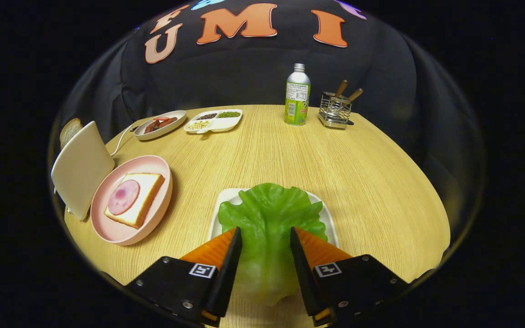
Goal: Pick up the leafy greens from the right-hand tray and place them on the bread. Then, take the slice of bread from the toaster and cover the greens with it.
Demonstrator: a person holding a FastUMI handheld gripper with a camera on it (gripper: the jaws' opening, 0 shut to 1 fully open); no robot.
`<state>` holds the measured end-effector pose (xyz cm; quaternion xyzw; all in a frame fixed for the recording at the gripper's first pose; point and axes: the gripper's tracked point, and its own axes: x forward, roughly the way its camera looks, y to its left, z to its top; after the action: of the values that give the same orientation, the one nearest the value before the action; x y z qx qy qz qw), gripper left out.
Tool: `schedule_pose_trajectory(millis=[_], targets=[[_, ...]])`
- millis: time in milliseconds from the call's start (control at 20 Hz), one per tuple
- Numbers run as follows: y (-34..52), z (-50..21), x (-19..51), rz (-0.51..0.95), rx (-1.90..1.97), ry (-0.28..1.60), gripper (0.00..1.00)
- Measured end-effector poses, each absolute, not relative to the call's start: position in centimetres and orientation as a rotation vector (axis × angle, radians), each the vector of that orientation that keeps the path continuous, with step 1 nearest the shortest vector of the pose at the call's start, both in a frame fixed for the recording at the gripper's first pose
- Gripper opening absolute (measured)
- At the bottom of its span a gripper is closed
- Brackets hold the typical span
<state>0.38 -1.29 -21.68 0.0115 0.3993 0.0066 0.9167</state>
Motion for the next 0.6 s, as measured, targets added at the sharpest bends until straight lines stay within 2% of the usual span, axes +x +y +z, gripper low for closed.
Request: schedule_pose_trajectory(millis=[150,400,500,600], targets=[[-1.5,-21.7,0.2,0.005,0.025,0.822,0.49],[-2.1,-21.6,0.1,-0.019,0.058,0.827,0.13],[-2.1,-21.5,0.1,-0.016,0.058,0.823,0.04],[-2.3,-20.9,0.2,-0.017,0.022,0.802,0.04]])
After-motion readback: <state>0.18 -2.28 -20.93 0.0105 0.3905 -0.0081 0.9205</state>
